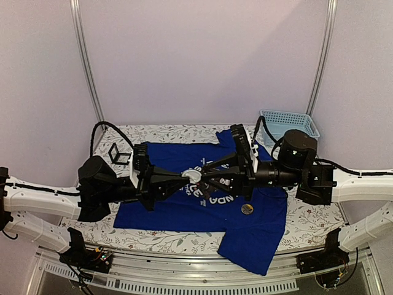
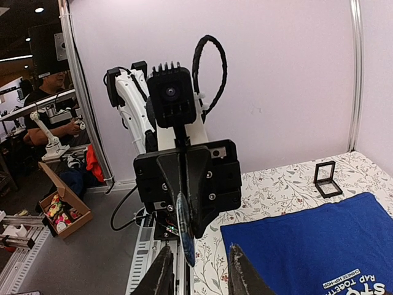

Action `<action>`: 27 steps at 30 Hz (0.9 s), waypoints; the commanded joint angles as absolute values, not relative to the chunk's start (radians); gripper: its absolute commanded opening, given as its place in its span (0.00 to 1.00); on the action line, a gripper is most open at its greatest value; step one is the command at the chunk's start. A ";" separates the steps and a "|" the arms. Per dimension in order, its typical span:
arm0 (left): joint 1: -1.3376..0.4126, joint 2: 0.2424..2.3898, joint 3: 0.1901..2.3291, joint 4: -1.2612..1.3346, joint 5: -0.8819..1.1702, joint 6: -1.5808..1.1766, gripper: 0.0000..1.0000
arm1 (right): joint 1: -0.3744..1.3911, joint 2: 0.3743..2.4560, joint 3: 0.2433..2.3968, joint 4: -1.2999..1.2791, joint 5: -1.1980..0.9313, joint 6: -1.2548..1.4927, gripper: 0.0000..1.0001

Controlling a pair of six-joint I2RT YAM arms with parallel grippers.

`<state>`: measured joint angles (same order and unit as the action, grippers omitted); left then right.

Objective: Pin the brooch onto the clothing
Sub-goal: Pass from the left arm to the right

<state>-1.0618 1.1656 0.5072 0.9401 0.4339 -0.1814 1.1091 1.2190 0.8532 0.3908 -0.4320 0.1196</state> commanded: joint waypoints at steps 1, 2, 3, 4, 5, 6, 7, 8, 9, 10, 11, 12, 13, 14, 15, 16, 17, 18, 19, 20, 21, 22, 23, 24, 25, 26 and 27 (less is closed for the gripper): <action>-1.062 1.170 0.485 0.975 0.426 -0.180 0.00 | 1.129 1.247 0.865 0.429 -0.437 0.133 0.29; -1.063 1.170 0.486 0.976 0.427 -0.176 0.00 | 1.135 1.250 0.865 0.428 -0.428 0.136 0.29; -1.062 1.171 0.488 0.974 0.430 -0.174 0.00 | 1.136 1.251 0.864 0.428 -0.424 0.137 0.29; -1.062 1.173 0.490 0.974 0.433 -0.170 0.00 | 1.138 1.255 0.866 0.428 -0.423 0.138 0.27; -1.063 1.173 0.492 0.972 0.438 -0.168 0.00 | 1.139 1.258 0.868 0.428 -0.425 0.140 0.25; -1.062 1.175 0.492 0.972 0.439 -0.168 0.00 | 1.140 1.260 0.871 0.427 -0.426 0.140 0.21; -1.062 1.175 0.491 0.973 0.439 -0.168 0.00 | 1.142 1.261 0.873 0.429 -0.426 0.140 0.17; -1.062 1.175 0.490 0.973 0.441 -0.167 0.00 | 1.141 1.261 0.874 0.429 -0.426 0.141 0.13; -1.062 1.174 0.488 0.973 0.443 -0.167 0.00 | 1.141 1.261 0.876 0.427 -0.426 0.141 0.09; -1.062 1.172 0.486 0.973 0.443 -0.167 0.00 | 1.142 1.262 0.878 0.425 -0.426 0.139 0.06; -1.062 1.171 0.485 0.974 0.442 -0.167 0.00 | 1.143 1.267 0.882 0.420 -0.426 0.138 0.04; -1.062 1.172 0.484 0.975 0.443 -0.167 0.00 | 1.143 1.269 0.885 0.413 -0.426 0.135 0.01; -1.062 1.172 0.482 0.974 0.443 -0.166 0.00 | 1.143 1.273 0.891 0.405 -0.427 0.134 0.00; -1.062 1.173 0.482 0.976 0.443 -0.167 0.00 | 1.143 1.276 0.897 0.395 -0.430 0.133 0.00; -1.062 1.175 0.479 0.976 0.443 -0.168 0.00 | 1.143 1.280 0.900 0.391 -0.433 0.133 0.00; -1.062 1.176 0.477 0.976 0.444 -0.168 0.00 | 1.143 1.282 0.903 0.388 -0.432 0.138 0.00; -1.062 1.175 0.475 0.976 0.444 -0.168 0.00 | 1.143 1.281 0.903 0.381 -0.428 0.141 0.00; -1.062 1.174 0.472 0.976 0.445 -0.169 0.00 | 1.143 1.276 0.903 0.366 -0.419 0.143 0.00; -1.062 1.170 0.470 0.971 0.442 -0.171 0.01 | 1.144 1.269 0.905 0.336 -0.403 0.143 0.00; -1.063 1.159 0.472 0.943 0.426 -0.170 0.22 | 1.143 1.258 0.909 0.289 -0.380 0.139 0.00; -1.061 1.146 0.477 0.900 0.409 -0.163 0.48 | 1.143 1.238 0.917 0.231 -0.353 0.126 0.00; -1.060 1.127 0.485 0.818 0.389 -0.140 0.76 | 1.142 1.227 0.936 0.153 -0.322 0.113 0.00; -1.061 1.106 0.495 0.749 0.366 -0.097 0.92 | 1.141 1.214 0.960 0.068 -0.302 0.086 0.00; -1.061 1.085 0.505 0.683 0.327 -0.067 0.96 | 1.141 1.209 0.996 -0.047 -0.284 0.059 0.00; -1.061 1.064 0.516 0.617 0.282 -0.040 0.98 | 1.142 1.211 1.036 -0.164 -0.272 0.039 0.00; -1.060 1.050 0.531 0.556 0.245 -0.013 0.98 | 1.142 1.219 1.082 -0.273 -0.271 0.015 0.00; -1.060 1.040 0.551 0.486 0.228 0.012 0.98 | 1.144 1.234 1.123 -0.377 -0.275 -0.010 0.00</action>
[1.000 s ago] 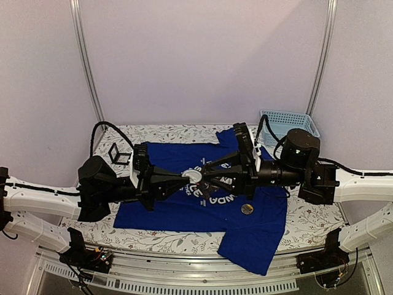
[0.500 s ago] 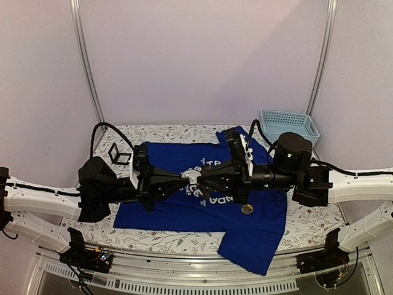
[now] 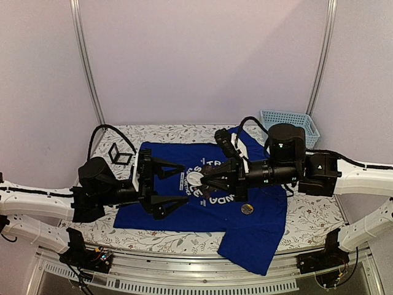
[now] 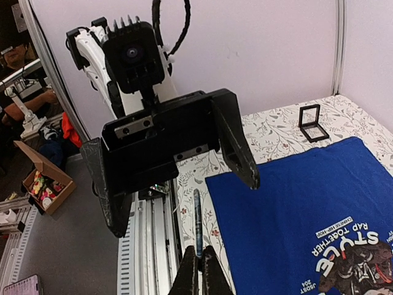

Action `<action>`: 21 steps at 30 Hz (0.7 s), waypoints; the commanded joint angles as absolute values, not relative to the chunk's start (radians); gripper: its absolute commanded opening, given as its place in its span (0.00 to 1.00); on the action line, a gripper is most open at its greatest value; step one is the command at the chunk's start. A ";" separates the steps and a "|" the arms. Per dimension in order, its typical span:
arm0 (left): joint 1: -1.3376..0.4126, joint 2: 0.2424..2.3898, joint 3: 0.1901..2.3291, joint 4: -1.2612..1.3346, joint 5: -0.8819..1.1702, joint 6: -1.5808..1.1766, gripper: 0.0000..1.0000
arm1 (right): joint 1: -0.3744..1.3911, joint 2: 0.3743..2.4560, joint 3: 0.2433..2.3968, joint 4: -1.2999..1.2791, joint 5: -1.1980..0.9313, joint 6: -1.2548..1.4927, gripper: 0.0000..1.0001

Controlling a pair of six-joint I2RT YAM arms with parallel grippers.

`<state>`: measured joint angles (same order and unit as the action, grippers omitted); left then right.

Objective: Pin the brooch onto the clothing
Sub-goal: Pass from the left arm to the right, then pass from the right arm to the left

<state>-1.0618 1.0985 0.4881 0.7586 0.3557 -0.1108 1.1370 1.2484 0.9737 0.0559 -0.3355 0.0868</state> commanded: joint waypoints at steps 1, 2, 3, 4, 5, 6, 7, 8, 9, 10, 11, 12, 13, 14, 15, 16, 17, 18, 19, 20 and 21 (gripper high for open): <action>-1.060 1.036 0.577 0.421 0.232 0.042 0.98 | 1.145 1.256 1.154 -0.455 -0.276 -0.039 0.00; -1.060 1.035 0.611 0.367 0.255 0.060 0.96 | 1.146 1.267 1.182 -0.523 -0.277 -0.059 0.00; -1.061 1.039 0.631 0.324 0.284 0.072 0.94 | 1.148 1.284 1.206 -0.575 -0.279 -0.073 0.00; -1.060 1.044 0.648 0.297 0.316 0.078 0.91 | 1.151 1.298 1.231 -0.615 -0.286 -0.092 0.00; -1.060 1.055 0.663 0.275 0.332 0.081 0.84 | 1.154 1.319 1.256 -0.653 -0.303 -0.115 0.00; -1.061 1.066 0.677 0.258 0.338 0.082 0.77 | 1.162 1.339 1.280 -0.669 -0.306 -0.128 0.00; -1.061 1.076 0.692 0.243 0.339 0.083 0.72 | 1.171 1.352 1.301 -0.679 -0.308 -0.144 0.00; -1.060 1.084 0.704 0.229 0.335 0.080 0.67 | 1.178 1.371 1.319 -0.687 -0.306 -0.157 0.00; -1.061 1.090 0.711 0.226 0.330 0.074 0.61 | 1.183 1.380 1.338 -0.689 -0.303 -0.172 0.00; -1.060 1.095 0.716 0.229 0.327 0.070 0.55 | 1.185 1.390 1.348 -0.689 -0.294 -0.180 0.00; -1.060 1.099 0.719 0.234 0.339 0.070 0.49 | 1.186 1.396 1.352 -0.685 -0.285 -0.186 0.00; -1.060 1.103 0.720 0.238 0.357 0.077 0.46 | 1.186 1.398 1.354 -0.678 -0.279 -0.193 0.00; -1.062 1.108 0.726 0.236 0.380 0.084 0.43 | 1.186 1.398 1.352 -0.665 -0.275 -0.196 0.00; -1.062 1.112 0.731 0.231 0.400 0.090 0.40 | 1.186 1.395 1.350 -0.655 -0.273 -0.199 0.00; -1.062 1.117 0.737 0.224 0.415 0.092 0.36 | 1.186 1.392 1.349 -0.647 -0.273 -0.200 0.00; -1.062 1.121 0.742 0.216 0.428 0.093 0.36 | 1.186 1.388 1.348 -0.639 -0.272 -0.201 0.00; -1.063 1.123 0.746 0.208 0.434 0.098 0.35 | 1.186 1.386 1.347 -0.634 -0.269 -0.202 0.00; -1.062 1.125 0.748 0.201 0.445 0.102 0.36 | 1.186 1.384 1.347 -0.632 -0.268 -0.201 0.00; -1.062 1.126 0.747 0.200 0.458 0.107 0.38 | 1.186 1.384 1.347 -0.629 -0.268 -0.203 0.00; -1.062 1.125 0.746 0.202 0.476 0.111 0.41 | 1.186 1.384 1.347 -0.626 -0.268 -0.203 0.00; -1.062 1.126 0.743 0.212 0.492 0.111 0.42 | 1.186 1.386 1.347 -0.623 -0.268 -0.203 0.00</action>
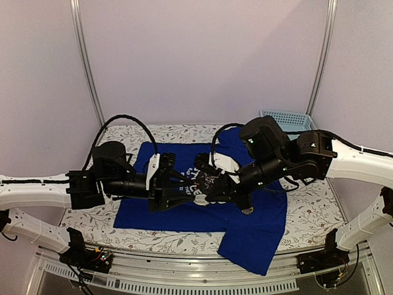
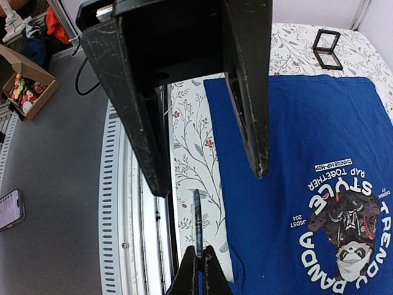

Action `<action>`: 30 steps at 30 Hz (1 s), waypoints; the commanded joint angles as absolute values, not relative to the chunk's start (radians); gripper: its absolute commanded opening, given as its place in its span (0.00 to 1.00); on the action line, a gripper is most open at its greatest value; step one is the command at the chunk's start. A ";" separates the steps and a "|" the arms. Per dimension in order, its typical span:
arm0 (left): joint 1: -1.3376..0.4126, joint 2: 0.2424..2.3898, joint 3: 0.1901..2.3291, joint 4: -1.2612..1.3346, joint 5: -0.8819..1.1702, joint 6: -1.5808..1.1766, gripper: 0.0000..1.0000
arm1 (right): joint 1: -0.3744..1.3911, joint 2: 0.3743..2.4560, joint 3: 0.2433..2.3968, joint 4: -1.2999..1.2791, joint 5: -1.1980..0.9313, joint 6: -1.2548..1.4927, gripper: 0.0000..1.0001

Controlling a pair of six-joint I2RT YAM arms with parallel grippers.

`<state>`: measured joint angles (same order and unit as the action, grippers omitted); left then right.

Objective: Pin the brooch onto the clothing
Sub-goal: Pass from the right arm to the left

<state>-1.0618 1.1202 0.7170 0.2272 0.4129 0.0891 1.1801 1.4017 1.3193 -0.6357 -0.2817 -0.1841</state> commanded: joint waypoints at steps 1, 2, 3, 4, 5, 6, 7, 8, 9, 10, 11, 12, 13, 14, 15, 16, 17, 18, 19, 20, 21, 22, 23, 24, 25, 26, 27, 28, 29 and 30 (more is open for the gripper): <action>-1.062 1.127 0.739 0.225 0.504 0.107 0.43 | 1.186 1.386 1.347 -0.621 -0.270 -0.202 0.00; -1.062 1.129 0.735 0.240 0.509 0.102 0.42 | 1.187 1.388 1.347 -0.617 -0.273 -0.202 0.00; -1.063 1.136 0.736 0.249 0.507 0.096 0.39 | 1.187 1.389 1.347 -0.612 -0.276 -0.204 0.00; -1.064 1.147 0.740 0.251 0.505 0.090 0.35 | 1.187 1.390 1.347 -0.609 -0.277 -0.203 0.00; -1.063 1.158 0.746 0.247 0.504 0.089 0.32 | 1.187 1.392 1.347 -0.604 -0.277 -0.204 0.00; -1.063 1.167 0.755 0.236 0.503 0.092 0.31 | 1.187 1.393 1.347 -0.601 -0.277 -0.206 0.00; -1.063 1.174 0.761 0.227 0.507 0.098 0.28 | 1.187 1.395 1.348 -0.599 -0.276 -0.207 0.00; -1.064 1.180 0.767 0.217 0.511 0.105 0.26 | 1.187 1.397 1.348 -0.596 -0.274 -0.206 0.00; -1.063 1.181 0.768 0.214 0.510 0.109 0.25 | 1.187 1.398 1.350 -0.595 -0.274 -0.207 0.00; -1.063 1.181 0.768 0.215 0.505 0.110 0.24 | 1.187 1.399 1.350 -0.594 -0.274 -0.208 0.00; -1.063 1.179 0.766 0.216 0.499 0.112 0.23 | 1.187 1.399 1.349 -0.591 -0.276 -0.207 0.00; -1.063 1.177 0.763 0.219 0.488 0.113 0.23 | 1.187 1.398 1.348 -0.589 -0.279 -0.209 0.00; -1.063 1.174 0.760 0.222 0.482 0.114 0.20 | 1.187 1.399 1.347 -0.587 -0.280 -0.211 0.00; -1.064 1.172 0.758 0.224 0.478 0.115 0.16 | 1.187 1.399 1.347 -0.586 -0.279 -0.212 0.00; -1.064 1.170 0.756 0.228 0.478 0.116 0.10 | 1.187 1.400 1.347 -0.586 -0.280 -0.214 0.00; -1.064 1.166 0.752 0.234 0.477 0.115 0.03 | 1.187 1.402 1.347 -0.585 -0.281 -0.217 0.00; -1.064 1.163 0.748 0.241 0.474 0.114 0.00 | 1.187 1.402 1.347 -0.584 -0.280 -0.218 0.00; -1.064 1.160 0.745 0.248 0.471 0.110 0.00 | 1.187 1.403 1.346 -0.582 -0.280 -0.218 0.00; -1.063 1.157 0.740 0.258 0.466 0.106 0.00 | 1.187 1.402 1.343 -0.577 -0.279 -0.219 0.00; -1.063 1.153 0.733 0.273 0.461 0.099 0.00 | 1.187 1.400 1.339 -0.569 -0.276 -0.219 0.00; -1.063 1.149 0.723 0.296 0.454 0.090 0.00 | 1.187 1.398 1.334 -0.556 -0.267 -0.218 0.00; -1.064 1.144 0.709 0.326 0.440 0.079 0.00 | 1.188 1.389 1.323 -0.538 -0.240 -0.217 0.07; -1.063 1.138 0.694 0.367 0.423 0.059 0.00 | 1.187 1.377 1.310 -0.517 -0.203 -0.206 0.18; -1.064 1.132 0.675 0.406 0.402 0.044 0.00 | 1.188 1.365 1.290 -0.494 -0.163 -0.196 0.26; -1.063 1.125 0.658 0.453 0.382 0.027 0.00 | 1.188 1.336 1.266 -0.462 -0.123 -0.188 0.30; -1.063 1.116 0.636 0.507 0.357 0.009 0.00 | 1.187 1.315 1.238 -0.421 -0.091 -0.179 0.34; -1.063 1.105 0.610 0.573 0.327 -0.033 0.00 | 1.187 1.283 1.201 -0.373 -0.065 -0.170 0.37; -1.064 1.094 0.577 0.664 0.298 -0.064 0.00 | 1.186 1.257 1.168 -0.314 -0.055 -0.157 0.38; -1.066 1.088 0.543 0.756 0.272 -0.103 0.00 | 1.187 1.216 1.130 -0.252 -0.055 -0.144 0.39; -1.067 1.090 0.515 0.859 0.247 -0.138 0.00 | 1.187 1.188 1.095 -0.182 -0.059 -0.112 0.39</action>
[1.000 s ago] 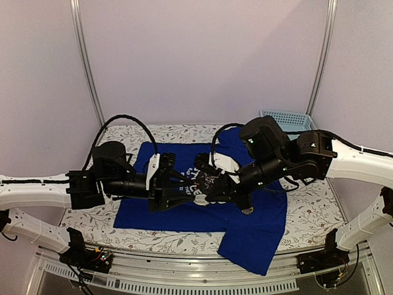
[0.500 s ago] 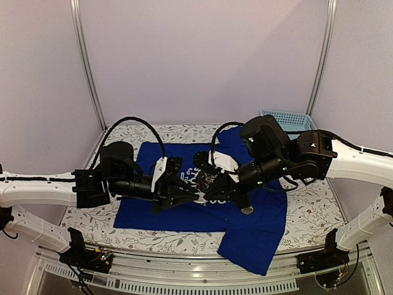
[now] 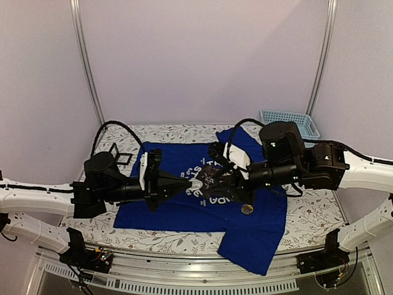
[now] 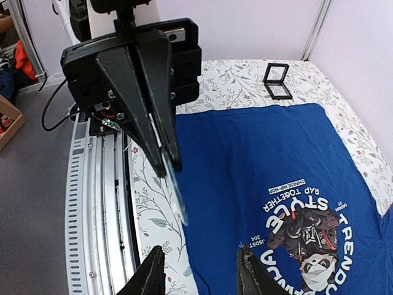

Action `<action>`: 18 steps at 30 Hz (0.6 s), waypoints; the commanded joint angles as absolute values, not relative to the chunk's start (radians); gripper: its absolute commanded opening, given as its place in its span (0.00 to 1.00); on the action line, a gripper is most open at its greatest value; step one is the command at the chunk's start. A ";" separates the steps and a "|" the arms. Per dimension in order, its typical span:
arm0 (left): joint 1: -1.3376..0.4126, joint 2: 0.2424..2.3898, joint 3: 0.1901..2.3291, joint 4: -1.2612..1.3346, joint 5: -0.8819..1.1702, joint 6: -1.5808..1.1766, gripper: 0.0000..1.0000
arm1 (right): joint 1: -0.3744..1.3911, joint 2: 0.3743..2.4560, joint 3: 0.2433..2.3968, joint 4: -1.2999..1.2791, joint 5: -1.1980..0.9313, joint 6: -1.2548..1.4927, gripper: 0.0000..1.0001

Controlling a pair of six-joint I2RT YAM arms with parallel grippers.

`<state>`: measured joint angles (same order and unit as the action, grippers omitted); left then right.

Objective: Pin the brooch onto the clothing
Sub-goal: Pass from the right arm to the left, then pass from the left arm to the right

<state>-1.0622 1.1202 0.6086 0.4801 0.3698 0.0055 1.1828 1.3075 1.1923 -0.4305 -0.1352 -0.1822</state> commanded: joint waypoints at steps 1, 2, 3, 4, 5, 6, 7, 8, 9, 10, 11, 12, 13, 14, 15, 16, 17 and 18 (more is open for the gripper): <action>-1.070 1.098 0.492 0.946 0.230 -0.168 0.00 | 1.187 1.170 1.062 -0.113 -0.068 -0.081 0.39; -1.076 1.109 0.480 1.017 0.215 -0.184 0.00 | 1.187 1.150 1.030 -0.051 -0.079 -0.059 0.39; -1.086 1.123 0.468 1.094 0.196 -0.195 0.00 | 1.187 1.142 1.003 0.018 -0.090 -0.023 0.39; -1.096 1.136 0.463 1.148 0.181 -0.199 0.00 | 1.187 1.134 0.965 0.074 -0.101 -0.007 0.39; -1.107 1.150 0.455 1.201 0.169 -0.203 0.00 | 1.188 1.130 0.942 0.132 -0.111 0.030 0.38; -1.119 1.168 0.448 1.258 0.162 -0.209 0.00 | 1.187 1.129 0.923 0.184 -0.122 0.062 0.38; -1.124 1.185 0.441 1.307 0.156 -0.218 0.00 | 1.187 1.132 0.910 0.227 -0.134 0.079 0.38; -1.131 1.208 0.438 1.353 0.153 -0.230 0.00 | 1.187 1.138 0.905 0.267 -0.144 0.093 0.38; -1.134 1.228 0.436 1.389 0.152 -0.245 0.00 | 1.187 1.151 0.902 0.295 -0.148 0.105 0.39; -1.139 1.246 0.437 1.420 0.155 -0.258 0.00 | 1.187 1.160 0.901 0.317 -0.153 0.125 0.39; -1.144 1.265 0.440 1.447 0.158 -0.269 0.00 | 1.187 1.173 0.903 0.334 -0.166 0.138 0.39; -1.151 1.282 0.441 1.470 0.160 -0.275 0.00 | 1.188 1.189 0.909 0.346 -0.183 0.143 0.40; -1.155 1.297 0.442 1.493 0.160 -0.277 0.00 | 1.189 1.198 0.914 0.359 -0.203 0.145 0.40; -1.160 1.311 0.443 1.513 0.156 -0.280 0.00 | 1.189 1.209 0.920 0.371 -0.223 0.146 0.40; -1.162 1.320 0.445 1.523 0.153 -0.285 0.00 | 1.192 1.220 0.930 0.374 -0.233 0.145 0.38; -1.162 1.327 0.446 1.531 0.151 -0.286 0.00 | 1.192 1.225 0.938 0.373 -0.231 0.143 0.35; -1.164 1.331 0.447 1.533 0.150 -0.289 0.00 | 1.192 1.233 0.943 0.373 -0.231 0.142 0.32; -1.166 1.333 0.449 1.534 0.151 -0.287 0.00 | 1.192 1.238 0.946 0.372 -0.230 0.139 0.31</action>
<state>-1.1496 1.3174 0.4492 1.4128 0.1673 -0.2604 1.1843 1.2140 0.9100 0.2985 -0.1932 0.1162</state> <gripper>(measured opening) 0.008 0.331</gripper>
